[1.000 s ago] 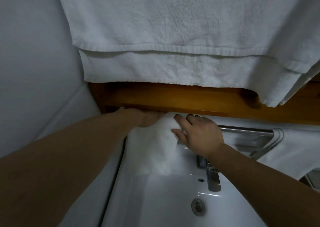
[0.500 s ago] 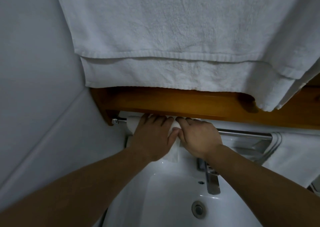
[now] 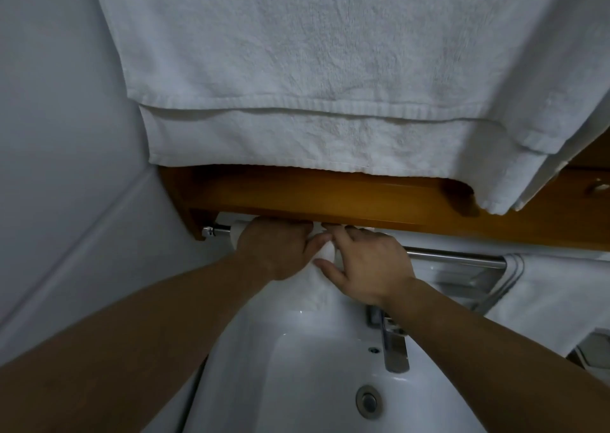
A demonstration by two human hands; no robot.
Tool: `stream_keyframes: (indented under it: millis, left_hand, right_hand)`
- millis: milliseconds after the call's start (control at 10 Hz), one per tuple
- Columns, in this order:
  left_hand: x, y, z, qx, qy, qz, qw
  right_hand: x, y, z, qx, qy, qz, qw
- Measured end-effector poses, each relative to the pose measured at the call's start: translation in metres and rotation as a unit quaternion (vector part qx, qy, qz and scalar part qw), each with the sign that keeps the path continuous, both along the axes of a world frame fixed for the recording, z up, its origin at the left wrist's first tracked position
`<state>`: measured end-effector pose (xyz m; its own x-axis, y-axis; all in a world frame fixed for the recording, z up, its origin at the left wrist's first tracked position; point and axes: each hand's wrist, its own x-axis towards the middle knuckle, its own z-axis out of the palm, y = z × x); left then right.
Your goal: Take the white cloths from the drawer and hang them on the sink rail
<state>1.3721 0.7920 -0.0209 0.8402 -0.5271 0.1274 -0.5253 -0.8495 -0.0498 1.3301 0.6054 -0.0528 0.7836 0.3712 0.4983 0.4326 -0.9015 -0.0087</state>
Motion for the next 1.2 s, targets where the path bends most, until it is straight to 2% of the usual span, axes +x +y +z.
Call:
stream_keyframes:
  millis: [100, 200, 300, 400, 500, 700, 800, 900, 1000, 1200]
  left_hand:
    - [0.014, -0.004, 0.003, 0.007, 0.079, 0.015, 0.997]
    - [0.020, 0.000, 0.008, 0.049, 0.100, -0.002, 0.994]
    - [0.025, -0.001, 0.014, 0.041, 0.186, 0.018, 0.982]
    - [0.025, 0.002, 0.018, 0.065, 0.198, -0.005, 0.978]
    - [0.021, 0.014, 0.023, 0.106, 0.125, -0.019, 0.986]
    - [-0.021, 0.038, 0.007, 0.035, 0.046, -0.012, 0.998]
    - [-0.033, 0.048, -0.003, 0.025, -0.060, 0.015, 0.998]
    - [-0.046, 0.049, 0.003, -0.007, -0.082, 0.036, 0.996]
    - [-0.062, 0.051, 0.004, 0.017, -0.073, 0.010, 0.997]
    - [-0.098, 0.046, -0.010, 0.025, -0.015, 0.062, 0.998]
  right_hand:
    - [0.001, 0.001, 0.000, -0.002, -0.001, -0.017, 1.000]
    - [0.001, 0.001, -0.001, -0.011, -0.003, -0.020, 1.000]
    - [0.002, 0.001, -0.001, -0.013, -0.007, -0.025, 1.000]
    - [0.002, 0.001, -0.002, -0.021, -0.005, -0.026, 0.999]
    - [0.002, 0.001, 0.000, -0.029, 0.006, -0.026, 0.999]
    - [-0.001, 0.001, 0.008, -0.047, 0.060, -0.034, 0.997]
    - [-0.001, 0.003, 0.013, -0.053, 0.102, -0.031, 0.993]
    - [-0.001, 0.005, 0.015, -0.063, 0.108, -0.042, 0.991]
    - [-0.003, 0.008, 0.016, -0.069, 0.114, -0.049, 0.990]
    - [-0.008, 0.008, 0.021, -0.070, 0.136, -0.070, 0.986]
